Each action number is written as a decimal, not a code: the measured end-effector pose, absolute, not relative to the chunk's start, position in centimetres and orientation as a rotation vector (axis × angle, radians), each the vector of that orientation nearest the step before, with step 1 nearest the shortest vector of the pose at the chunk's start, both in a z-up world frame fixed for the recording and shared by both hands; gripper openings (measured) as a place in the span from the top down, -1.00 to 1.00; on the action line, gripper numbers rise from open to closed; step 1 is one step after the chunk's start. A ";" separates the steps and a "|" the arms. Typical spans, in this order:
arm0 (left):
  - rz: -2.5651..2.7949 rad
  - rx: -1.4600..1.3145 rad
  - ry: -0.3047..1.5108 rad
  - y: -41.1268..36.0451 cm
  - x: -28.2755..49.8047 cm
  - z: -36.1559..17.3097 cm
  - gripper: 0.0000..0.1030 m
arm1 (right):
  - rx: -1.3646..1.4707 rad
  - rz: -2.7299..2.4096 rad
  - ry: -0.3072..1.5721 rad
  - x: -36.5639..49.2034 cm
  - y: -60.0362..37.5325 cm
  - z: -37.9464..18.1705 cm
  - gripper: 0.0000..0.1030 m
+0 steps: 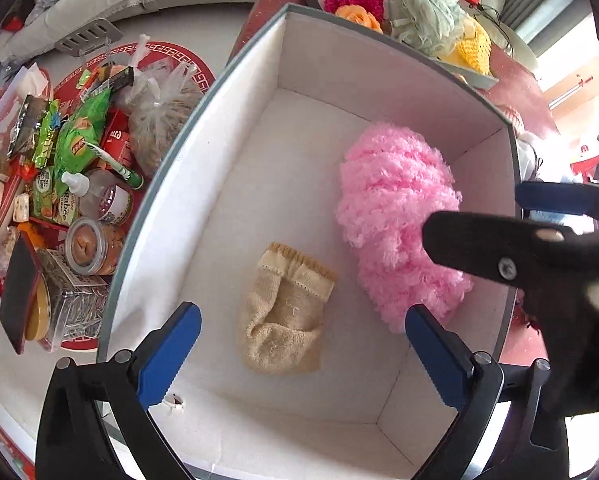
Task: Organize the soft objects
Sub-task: 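Open both grippers to drop the sock and yarn ball into the box, then move both grippers back toward the remaining items on the table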
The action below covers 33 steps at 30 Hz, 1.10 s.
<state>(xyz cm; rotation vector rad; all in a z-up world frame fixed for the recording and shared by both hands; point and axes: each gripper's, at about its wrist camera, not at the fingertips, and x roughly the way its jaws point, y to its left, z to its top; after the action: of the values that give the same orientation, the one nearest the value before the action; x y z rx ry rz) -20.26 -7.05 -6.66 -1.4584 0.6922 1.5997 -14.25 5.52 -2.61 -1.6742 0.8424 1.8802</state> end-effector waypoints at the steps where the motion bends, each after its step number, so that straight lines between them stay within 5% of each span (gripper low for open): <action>1: 1.607 -1.456 0.691 -7.2 -20.5 -6.3 -1.00 | -1.652 1.891 0.839 -13.7 5.6 -2.1 -0.99; 12: 1.489 -1.491 0.782 -8.8 -18.3 -4.7 -1.00 | -1.459 1.916 0.923 -9.6 4.0 1.0 -0.99; 23: 1.306 -1.357 0.908 -5.1 -12.5 -3.2 -1.00 | -1.284 1.425 1.327 8.7 2.4 -4.8 -1.00; 33: 1.186 -1.278 0.974 -1.4 -5.5 -2.0 -1.00 | -1.259 1.360 1.385 13.0 5.3 -5.9 -1.00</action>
<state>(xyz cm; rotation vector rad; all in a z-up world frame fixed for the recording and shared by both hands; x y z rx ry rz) -5.55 -1.37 -2.02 -1.2783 0.9742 1.1865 13.00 5.34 -5.86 -1.2587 1.3855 1.3599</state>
